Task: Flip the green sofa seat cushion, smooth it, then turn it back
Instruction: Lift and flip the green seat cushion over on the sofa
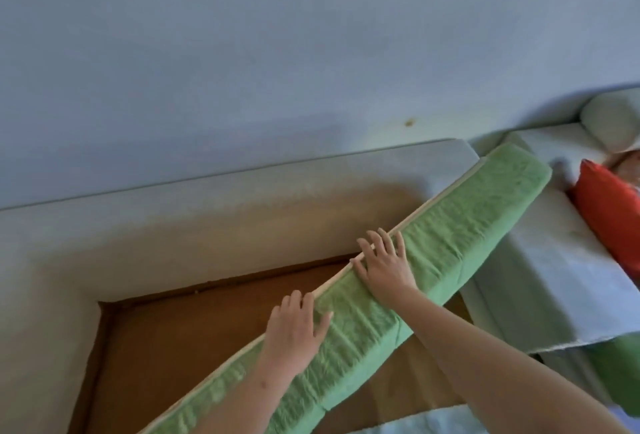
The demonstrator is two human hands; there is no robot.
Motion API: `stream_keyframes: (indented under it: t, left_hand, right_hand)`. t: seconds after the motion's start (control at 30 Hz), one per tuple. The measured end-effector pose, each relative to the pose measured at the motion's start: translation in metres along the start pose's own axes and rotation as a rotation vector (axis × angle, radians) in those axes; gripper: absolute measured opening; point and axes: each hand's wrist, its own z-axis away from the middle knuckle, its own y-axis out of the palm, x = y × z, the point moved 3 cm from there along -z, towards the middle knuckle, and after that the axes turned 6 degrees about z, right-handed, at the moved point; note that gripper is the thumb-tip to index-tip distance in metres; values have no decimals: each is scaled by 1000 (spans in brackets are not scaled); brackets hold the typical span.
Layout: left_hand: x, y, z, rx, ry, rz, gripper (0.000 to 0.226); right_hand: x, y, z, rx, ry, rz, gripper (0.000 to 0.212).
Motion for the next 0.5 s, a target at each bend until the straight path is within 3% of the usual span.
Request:
stream_keyframes:
  t: [0.13,0.33,0.5]
  left_hand:
    - [-40,12,-7,102,-36,-73,87]
    - [-32,23,-17,90,-57,-117,76]
    - [-27,16,-53,-1,-117,-53,55]
  right_hand:
    - [-6,2,3,30,68,9,87]
    - [-39,-1,24,54,40,8,83]
    - [-77,2,26,183,171,-1,85]
